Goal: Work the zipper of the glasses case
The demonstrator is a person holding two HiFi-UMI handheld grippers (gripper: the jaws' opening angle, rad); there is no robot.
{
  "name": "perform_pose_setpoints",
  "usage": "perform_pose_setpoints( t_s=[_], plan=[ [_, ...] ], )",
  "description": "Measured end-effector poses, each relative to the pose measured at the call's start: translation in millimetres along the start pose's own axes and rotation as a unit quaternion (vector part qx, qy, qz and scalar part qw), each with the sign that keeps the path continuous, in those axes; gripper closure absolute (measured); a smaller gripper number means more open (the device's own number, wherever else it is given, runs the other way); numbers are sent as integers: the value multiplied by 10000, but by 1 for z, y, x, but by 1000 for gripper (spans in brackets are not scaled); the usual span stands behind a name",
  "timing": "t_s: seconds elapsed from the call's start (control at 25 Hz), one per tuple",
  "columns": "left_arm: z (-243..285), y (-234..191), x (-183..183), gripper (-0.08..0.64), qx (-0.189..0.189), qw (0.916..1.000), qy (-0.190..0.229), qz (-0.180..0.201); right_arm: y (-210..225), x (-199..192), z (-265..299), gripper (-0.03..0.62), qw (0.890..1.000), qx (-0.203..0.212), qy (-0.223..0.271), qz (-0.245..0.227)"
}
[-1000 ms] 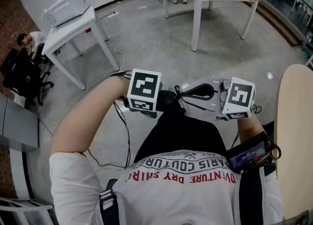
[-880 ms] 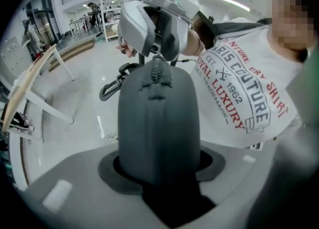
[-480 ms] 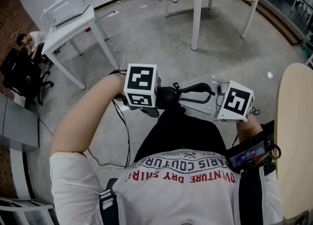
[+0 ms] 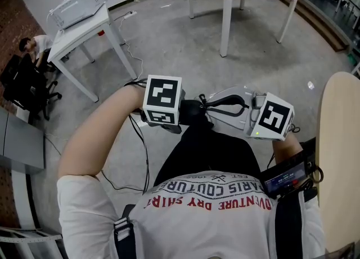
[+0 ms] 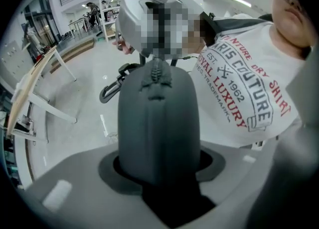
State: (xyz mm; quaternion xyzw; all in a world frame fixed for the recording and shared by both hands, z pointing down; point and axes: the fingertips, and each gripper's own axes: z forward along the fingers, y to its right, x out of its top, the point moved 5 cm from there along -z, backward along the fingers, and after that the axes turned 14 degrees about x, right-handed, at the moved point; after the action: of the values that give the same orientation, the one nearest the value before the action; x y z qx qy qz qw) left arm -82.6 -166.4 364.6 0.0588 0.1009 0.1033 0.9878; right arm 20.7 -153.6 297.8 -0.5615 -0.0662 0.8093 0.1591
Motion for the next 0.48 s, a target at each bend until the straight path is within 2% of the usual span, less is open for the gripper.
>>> perform_pose_setpoints(
  t_s=[0.48],
  plan=[
    [2,-5,3,314,501,9983,247,148,-1,0,-3,575,9997,-87,197,-121]
  ],
)
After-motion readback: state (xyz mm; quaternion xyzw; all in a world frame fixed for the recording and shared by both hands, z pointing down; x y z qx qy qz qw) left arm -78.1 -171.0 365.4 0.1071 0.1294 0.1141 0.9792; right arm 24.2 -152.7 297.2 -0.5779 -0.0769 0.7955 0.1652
